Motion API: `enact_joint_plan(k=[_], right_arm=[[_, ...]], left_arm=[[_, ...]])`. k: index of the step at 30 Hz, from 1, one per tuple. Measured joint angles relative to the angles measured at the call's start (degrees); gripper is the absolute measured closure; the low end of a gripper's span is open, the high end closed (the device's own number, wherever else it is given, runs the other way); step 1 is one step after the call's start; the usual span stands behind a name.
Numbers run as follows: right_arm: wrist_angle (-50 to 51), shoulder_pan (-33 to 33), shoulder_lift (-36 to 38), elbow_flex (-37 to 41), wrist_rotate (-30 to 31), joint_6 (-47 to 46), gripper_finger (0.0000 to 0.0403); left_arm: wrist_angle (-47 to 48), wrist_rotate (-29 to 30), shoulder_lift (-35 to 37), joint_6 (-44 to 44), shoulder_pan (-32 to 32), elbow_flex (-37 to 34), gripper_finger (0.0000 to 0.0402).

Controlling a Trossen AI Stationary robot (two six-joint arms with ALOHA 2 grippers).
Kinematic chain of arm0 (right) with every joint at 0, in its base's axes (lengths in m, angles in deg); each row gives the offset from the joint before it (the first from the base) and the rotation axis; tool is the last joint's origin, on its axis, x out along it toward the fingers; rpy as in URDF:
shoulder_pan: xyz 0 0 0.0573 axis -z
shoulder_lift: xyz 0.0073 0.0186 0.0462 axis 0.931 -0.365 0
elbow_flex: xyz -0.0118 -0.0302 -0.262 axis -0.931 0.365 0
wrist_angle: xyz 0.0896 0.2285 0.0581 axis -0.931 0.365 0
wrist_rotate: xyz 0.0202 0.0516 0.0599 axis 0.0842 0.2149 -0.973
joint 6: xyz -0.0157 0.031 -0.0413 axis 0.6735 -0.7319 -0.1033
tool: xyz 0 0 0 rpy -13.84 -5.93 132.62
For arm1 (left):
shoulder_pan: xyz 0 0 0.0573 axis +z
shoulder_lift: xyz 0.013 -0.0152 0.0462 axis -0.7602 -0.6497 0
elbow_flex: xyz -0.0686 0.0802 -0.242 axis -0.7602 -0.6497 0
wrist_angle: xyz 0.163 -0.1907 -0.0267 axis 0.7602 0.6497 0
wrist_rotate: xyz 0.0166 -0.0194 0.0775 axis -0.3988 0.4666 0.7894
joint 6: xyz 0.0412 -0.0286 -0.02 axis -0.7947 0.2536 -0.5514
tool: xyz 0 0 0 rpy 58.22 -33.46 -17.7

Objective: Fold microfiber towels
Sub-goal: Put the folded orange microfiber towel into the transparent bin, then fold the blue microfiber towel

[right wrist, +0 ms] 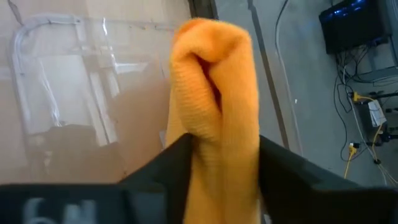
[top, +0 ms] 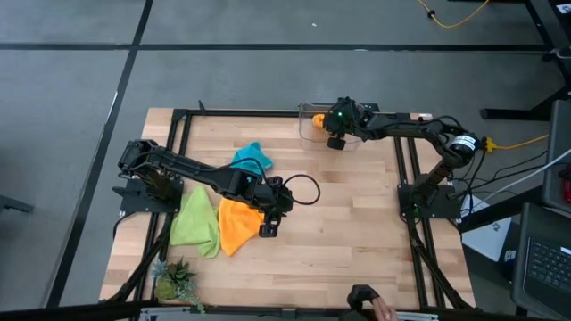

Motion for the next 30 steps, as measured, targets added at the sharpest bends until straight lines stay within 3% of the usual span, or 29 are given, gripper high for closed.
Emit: enact_joint_plan(k=[4,8,15,24,30], right_arm=[[0.2,-0.8,0.0,0.0,-0.1,0.1,0.0159],[0.5,-2.8,0.0,0.0,0.2,0.1,0.0131],[2.2,-7.6,3.8,-0.1,5.2,-0.3,0.0128],[6.8,-12.3,14.9,-2.6,4.8,-5.2,0.0128],[8.3,-14.5,20.4,-2.6,4.4,-20.9,0.0128]], left_arm=[[0.0,0.0,0.0,0.0,0.0,0.0,0.0356],[0.0,0.0,0.0,0.0,0.0,0.0,0.0356],[0.0,0.0,0.0,0.0,0.0,0.0,0.0356],[0.0,0.0,0.0,0.0,0.0,0.0,0.0356],[0.0,0.0,0.0,0.0,0.0,0.0,0.0356]])
